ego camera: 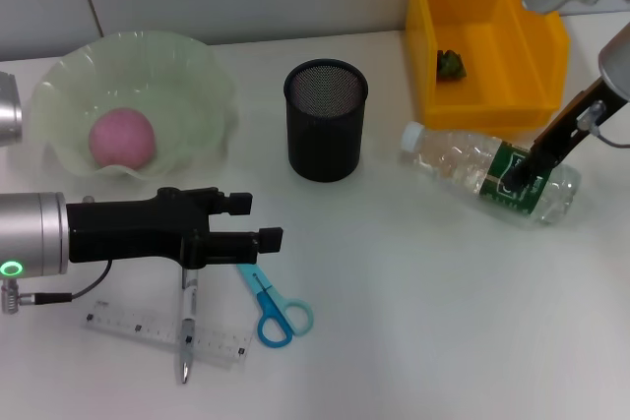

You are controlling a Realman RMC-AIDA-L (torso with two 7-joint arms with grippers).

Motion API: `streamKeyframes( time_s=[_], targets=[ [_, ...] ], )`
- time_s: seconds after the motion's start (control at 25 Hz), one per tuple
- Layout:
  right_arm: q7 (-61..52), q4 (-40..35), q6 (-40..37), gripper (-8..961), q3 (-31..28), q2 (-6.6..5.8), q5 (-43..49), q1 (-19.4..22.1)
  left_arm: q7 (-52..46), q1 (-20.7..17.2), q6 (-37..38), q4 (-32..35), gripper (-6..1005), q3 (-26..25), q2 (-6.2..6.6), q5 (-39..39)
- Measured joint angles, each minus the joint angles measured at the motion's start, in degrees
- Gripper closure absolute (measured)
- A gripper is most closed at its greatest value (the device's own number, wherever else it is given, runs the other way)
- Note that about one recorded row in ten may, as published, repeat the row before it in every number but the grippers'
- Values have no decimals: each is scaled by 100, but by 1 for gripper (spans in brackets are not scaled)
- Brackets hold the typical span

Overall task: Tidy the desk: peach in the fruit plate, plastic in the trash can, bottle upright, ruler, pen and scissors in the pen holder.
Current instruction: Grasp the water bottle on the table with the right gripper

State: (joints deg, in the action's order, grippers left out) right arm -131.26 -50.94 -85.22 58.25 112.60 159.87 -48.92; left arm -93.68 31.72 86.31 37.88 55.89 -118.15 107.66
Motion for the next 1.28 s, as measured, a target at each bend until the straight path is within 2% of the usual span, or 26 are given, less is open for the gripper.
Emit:
streamKeyframes(
  time_s=[0.28,0.36,0.52,0.72,0.96,1.28],
  targets=[
    [6,246,218,147,79,70,191,-76,-1,0,13,0,185,1,3,-2],
    [57,281,313,147,121,156,258,-98,-1,-3,15,0,185,0,3,-6],
    [92,302,426,148,138,243,285,-99,-2,-9,17,0,185,0,9,-9],
    [92,510,507,148,194,282,290,-183,8,-9,17,6,185,0,21,-9],
    [95,540,550,149,276,401,308,-184,34,-9,17,0,185,0,21,-9],
    [54,533,555,149,365,447,318,-99,14,-3,17,15,185,0,27,-9]
  ],
)
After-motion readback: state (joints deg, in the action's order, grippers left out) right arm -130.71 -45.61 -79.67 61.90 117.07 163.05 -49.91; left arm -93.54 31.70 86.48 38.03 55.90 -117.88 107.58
